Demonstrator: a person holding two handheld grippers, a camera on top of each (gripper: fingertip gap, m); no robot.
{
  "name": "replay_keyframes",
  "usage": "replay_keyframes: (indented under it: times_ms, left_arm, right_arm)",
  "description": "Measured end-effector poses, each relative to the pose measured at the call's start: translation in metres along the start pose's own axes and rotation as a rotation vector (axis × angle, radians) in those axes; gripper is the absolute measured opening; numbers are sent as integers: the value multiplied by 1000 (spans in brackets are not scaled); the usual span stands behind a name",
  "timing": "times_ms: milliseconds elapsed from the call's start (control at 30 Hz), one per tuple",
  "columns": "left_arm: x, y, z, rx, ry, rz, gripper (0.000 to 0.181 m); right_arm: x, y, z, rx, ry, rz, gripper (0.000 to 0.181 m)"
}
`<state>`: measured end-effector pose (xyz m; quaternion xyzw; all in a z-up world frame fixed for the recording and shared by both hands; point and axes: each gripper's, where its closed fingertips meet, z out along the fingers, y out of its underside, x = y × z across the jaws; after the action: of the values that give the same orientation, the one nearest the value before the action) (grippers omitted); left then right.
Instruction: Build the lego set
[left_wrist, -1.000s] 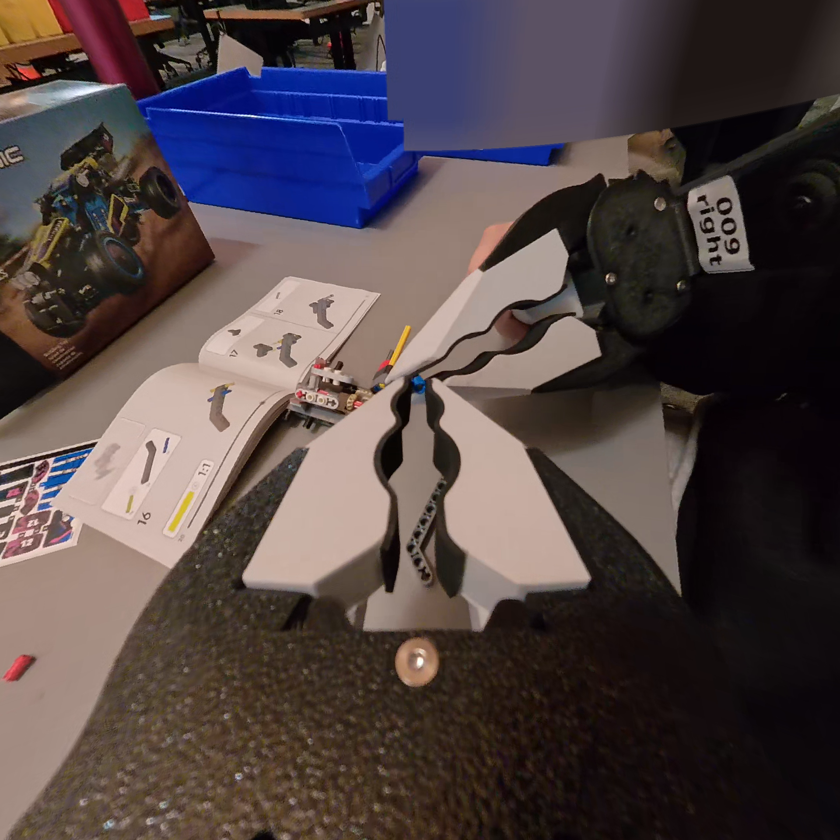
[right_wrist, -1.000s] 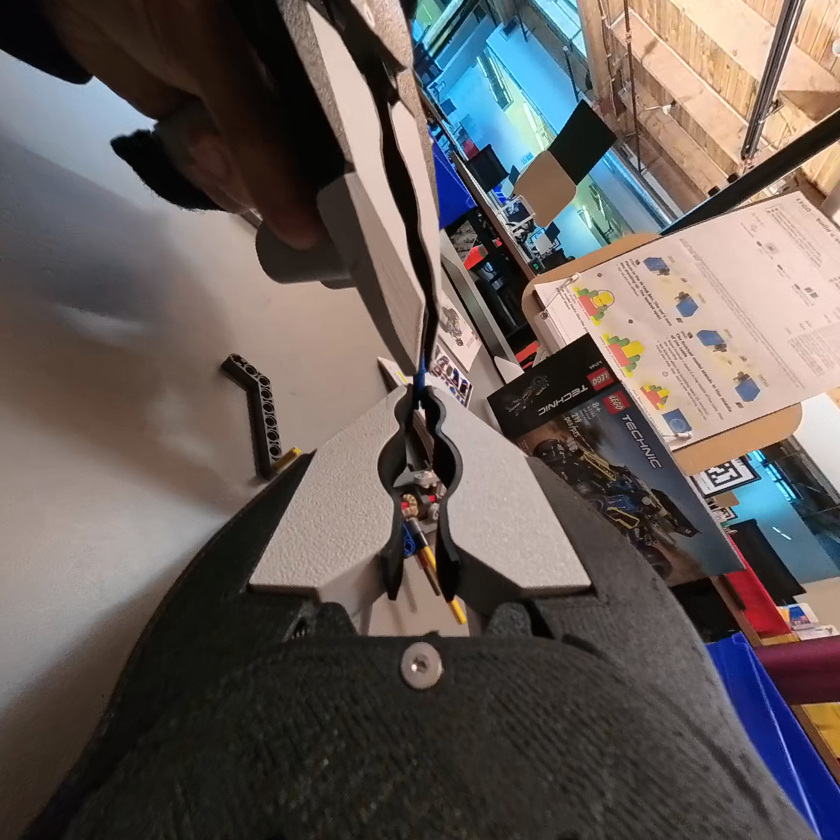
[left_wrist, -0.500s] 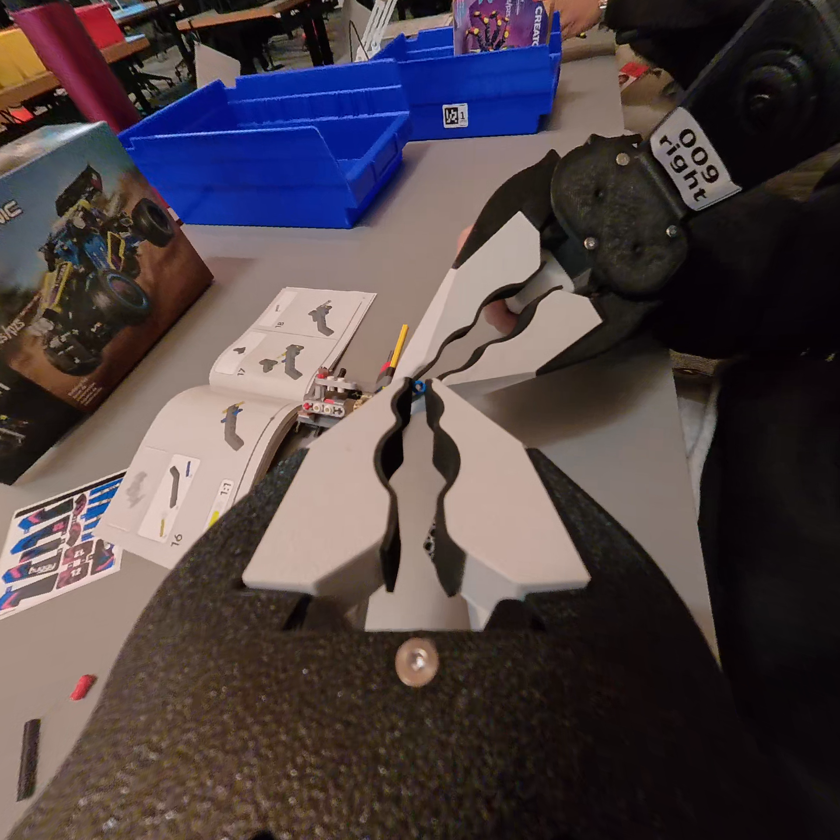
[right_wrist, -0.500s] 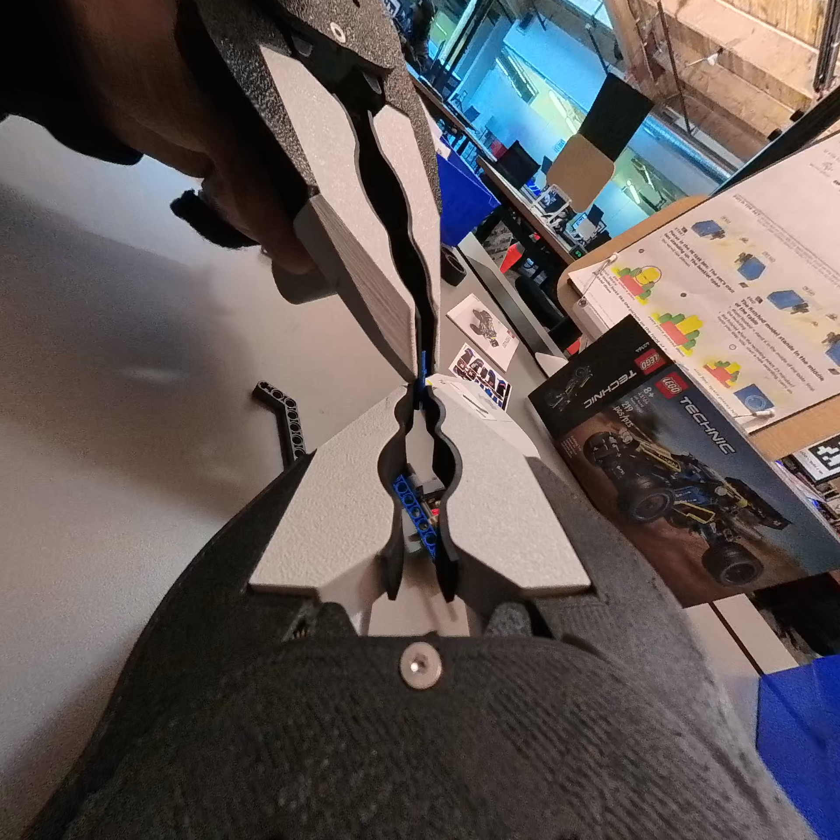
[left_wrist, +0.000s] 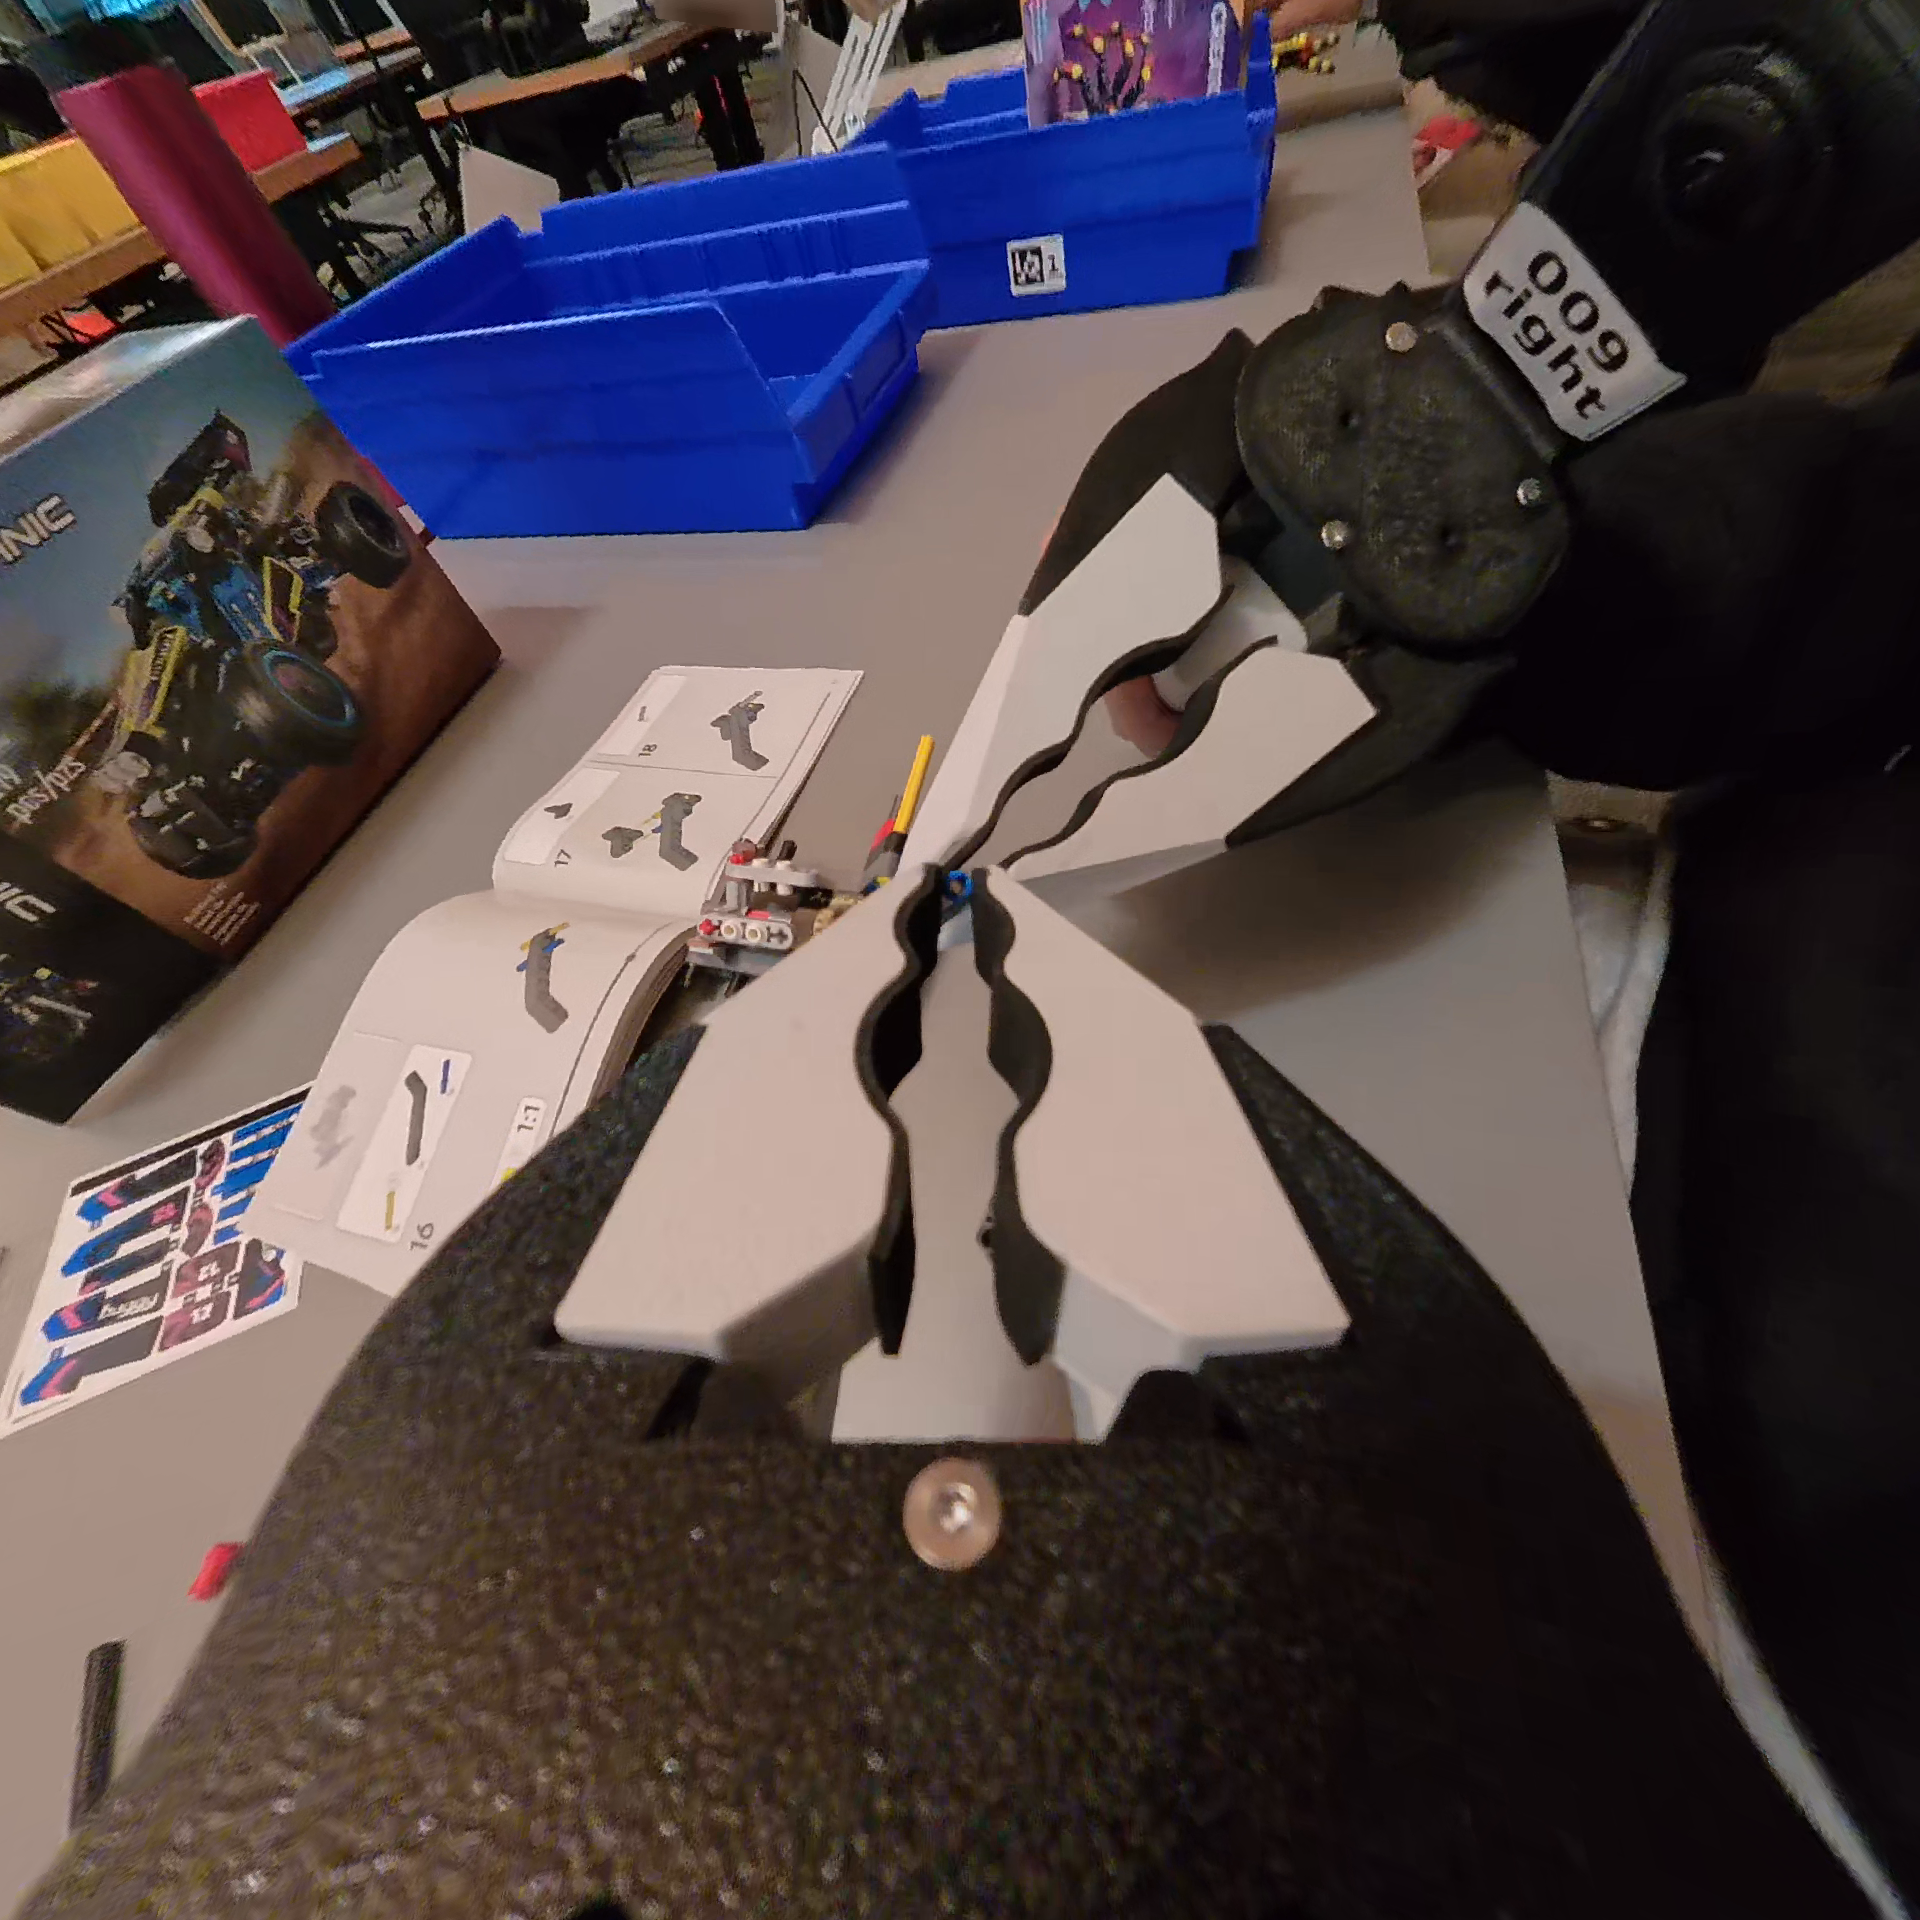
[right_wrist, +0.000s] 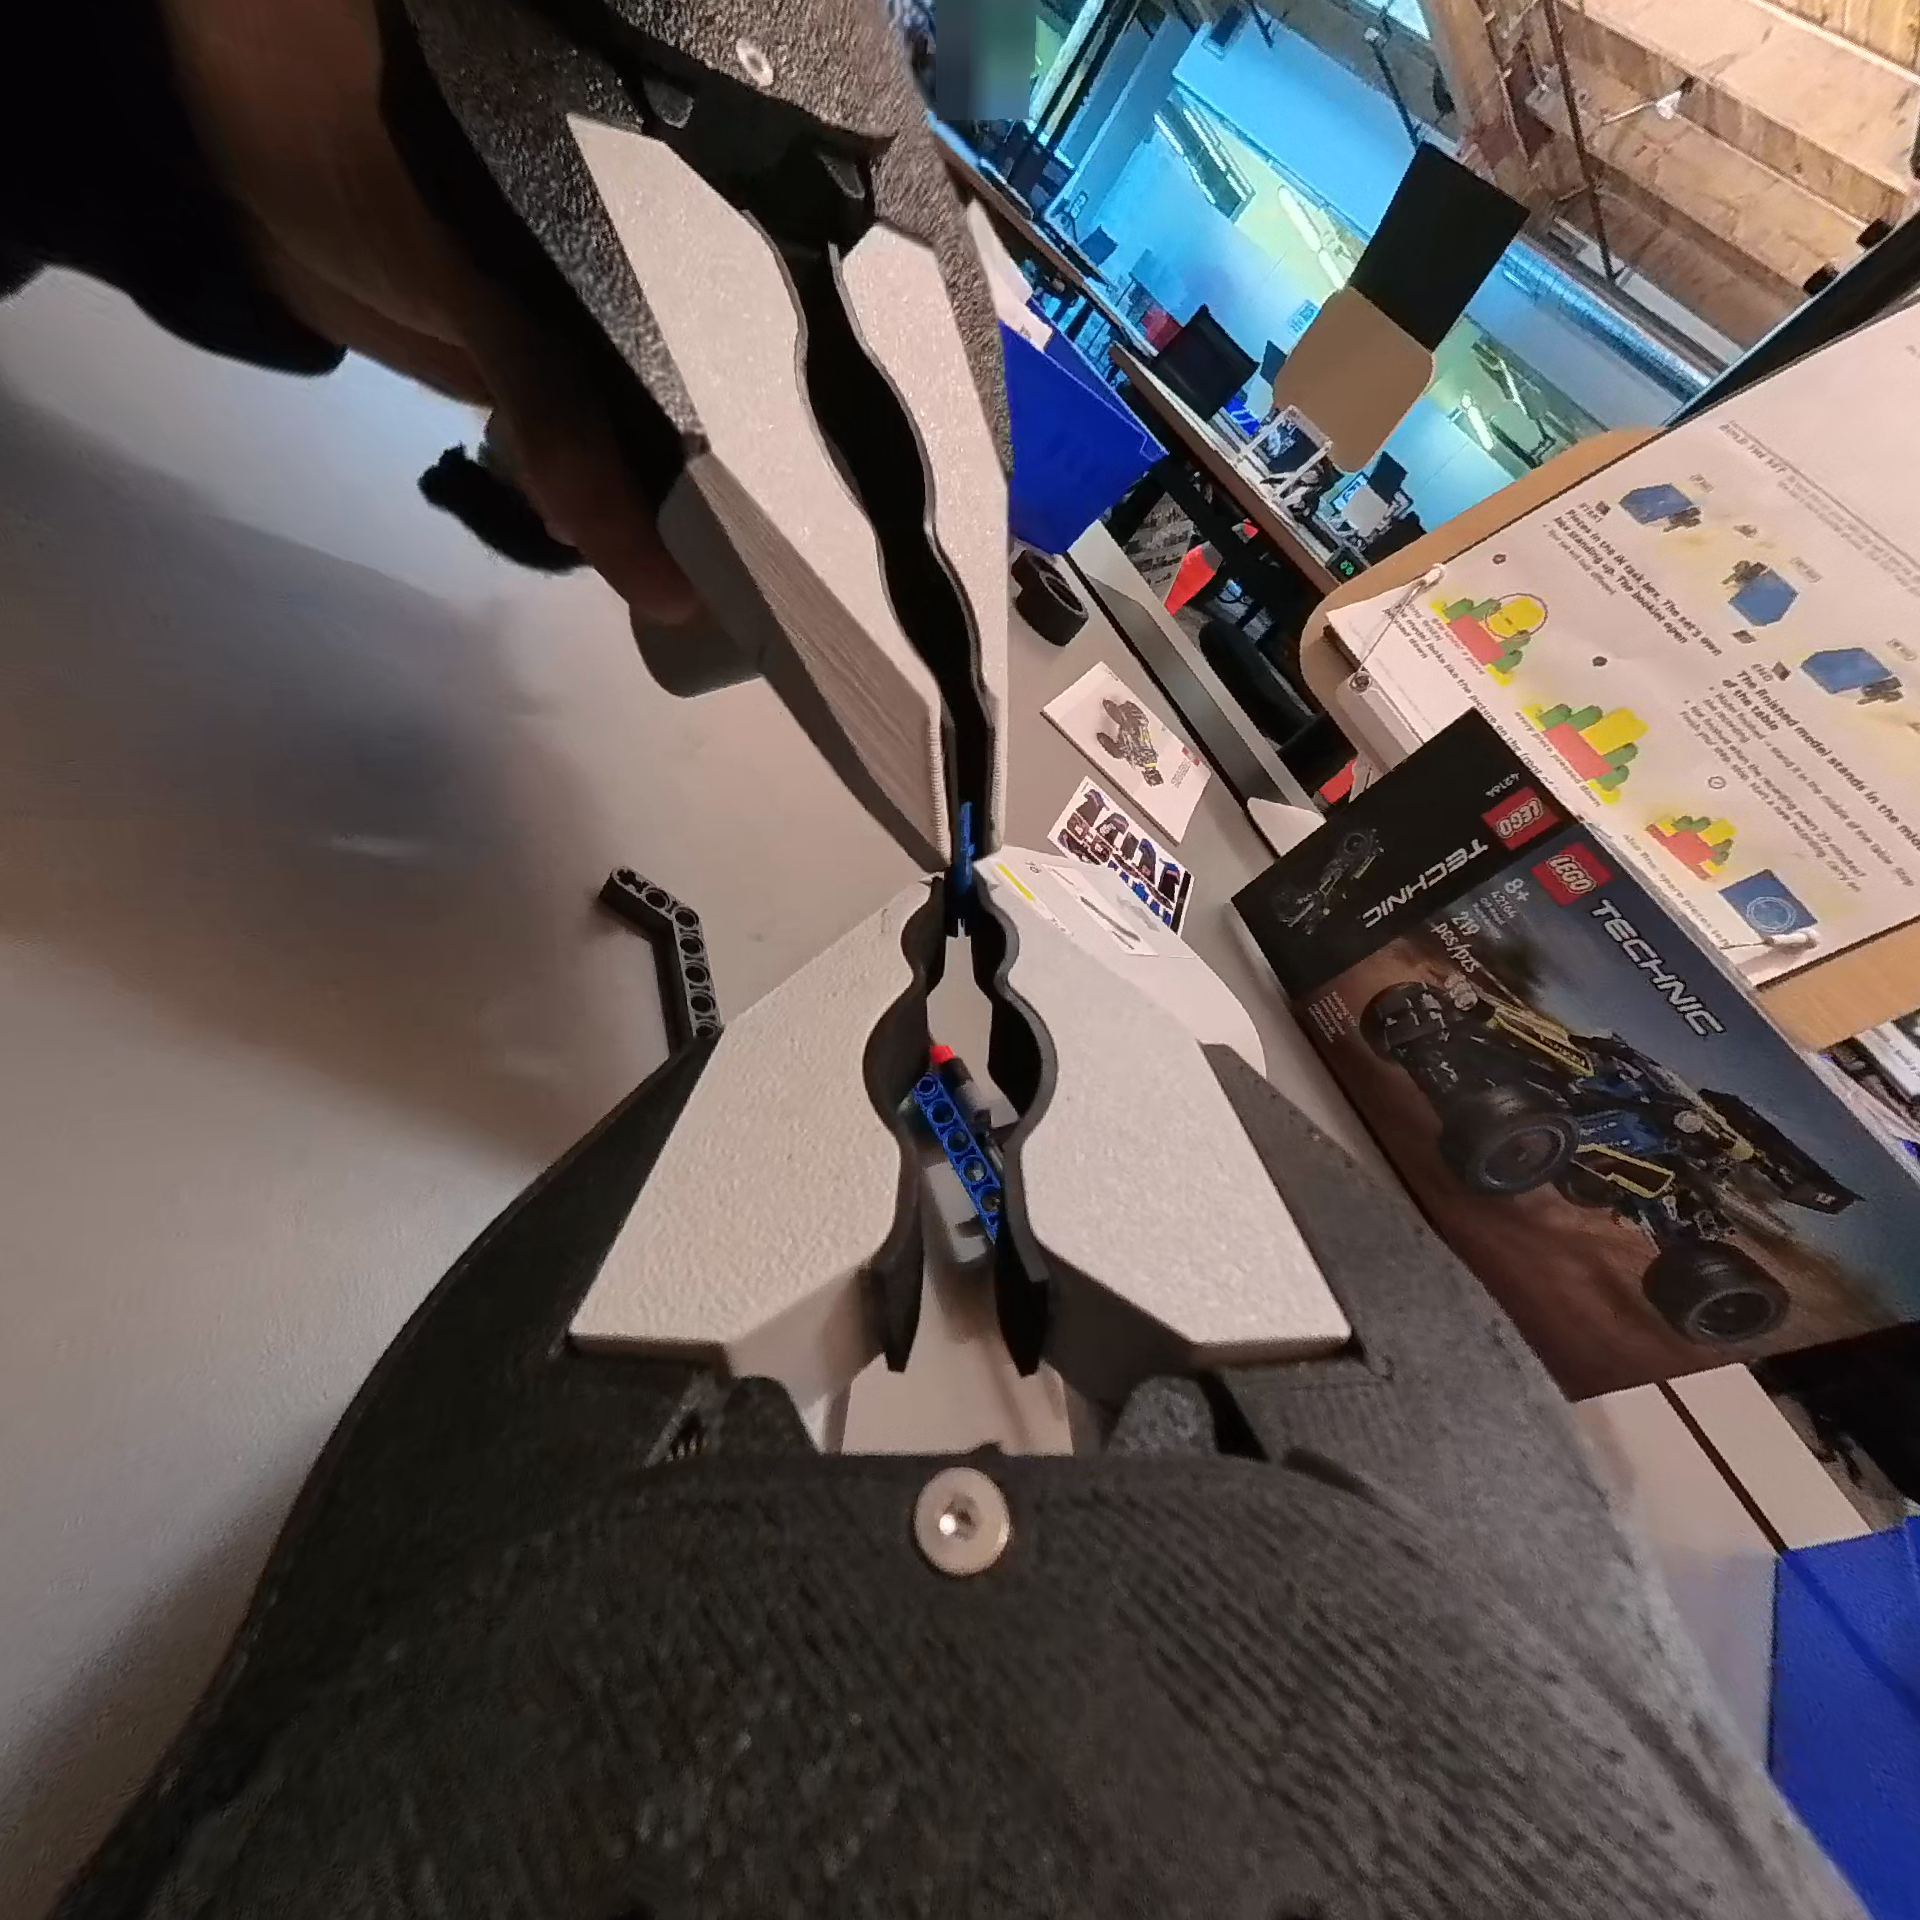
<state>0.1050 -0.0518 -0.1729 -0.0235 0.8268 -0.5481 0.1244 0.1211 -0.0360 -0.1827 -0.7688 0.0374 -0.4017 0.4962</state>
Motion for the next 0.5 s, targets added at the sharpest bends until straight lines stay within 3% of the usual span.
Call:
replay_keyframes:
  times_ms: [500]
  left_arm:
    - [-1,6,-2,-8,9,-42,2]
  right_arm:
    - [-3,4,1,-21,-10,1,2]
